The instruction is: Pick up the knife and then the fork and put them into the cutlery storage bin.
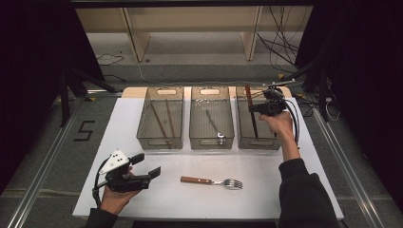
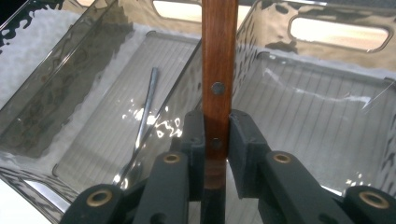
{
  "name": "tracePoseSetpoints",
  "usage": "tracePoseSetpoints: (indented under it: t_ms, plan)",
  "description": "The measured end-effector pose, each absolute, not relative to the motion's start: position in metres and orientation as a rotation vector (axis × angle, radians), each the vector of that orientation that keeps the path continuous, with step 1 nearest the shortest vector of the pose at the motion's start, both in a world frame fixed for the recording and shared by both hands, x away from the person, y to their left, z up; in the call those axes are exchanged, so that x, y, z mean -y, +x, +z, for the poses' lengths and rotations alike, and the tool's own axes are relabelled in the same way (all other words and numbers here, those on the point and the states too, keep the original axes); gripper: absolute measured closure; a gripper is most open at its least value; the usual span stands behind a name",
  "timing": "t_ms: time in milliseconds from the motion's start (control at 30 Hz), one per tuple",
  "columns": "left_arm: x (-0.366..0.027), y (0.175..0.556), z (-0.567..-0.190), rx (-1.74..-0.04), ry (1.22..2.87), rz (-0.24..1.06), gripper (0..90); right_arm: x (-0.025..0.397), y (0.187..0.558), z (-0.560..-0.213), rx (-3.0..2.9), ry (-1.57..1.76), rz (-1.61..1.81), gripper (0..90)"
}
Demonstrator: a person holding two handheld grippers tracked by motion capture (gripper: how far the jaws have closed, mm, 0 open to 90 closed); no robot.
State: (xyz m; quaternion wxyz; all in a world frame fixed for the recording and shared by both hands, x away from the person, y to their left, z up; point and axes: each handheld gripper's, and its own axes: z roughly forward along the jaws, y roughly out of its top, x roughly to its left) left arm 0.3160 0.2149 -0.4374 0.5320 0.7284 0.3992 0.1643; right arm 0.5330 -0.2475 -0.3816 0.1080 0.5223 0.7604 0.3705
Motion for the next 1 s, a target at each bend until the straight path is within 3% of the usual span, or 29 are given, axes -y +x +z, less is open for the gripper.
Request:
tracePoseSetpoints:
  t_ms: [500, 1000]
  plan:
    - [-0.215, 0.316, -0.438, -0.954, 1.737, 0.388, 15.6, 0.246, 0.533, -0.401, -2.230, 1.619, 1.029, 76.0]
    - [-0.214, 0.317, -0.439, -0.959, 1.739, 0.389, 15.6, 0.229, 0.498, -0.373, -2.291, 1.418, 1.149, 43.1]
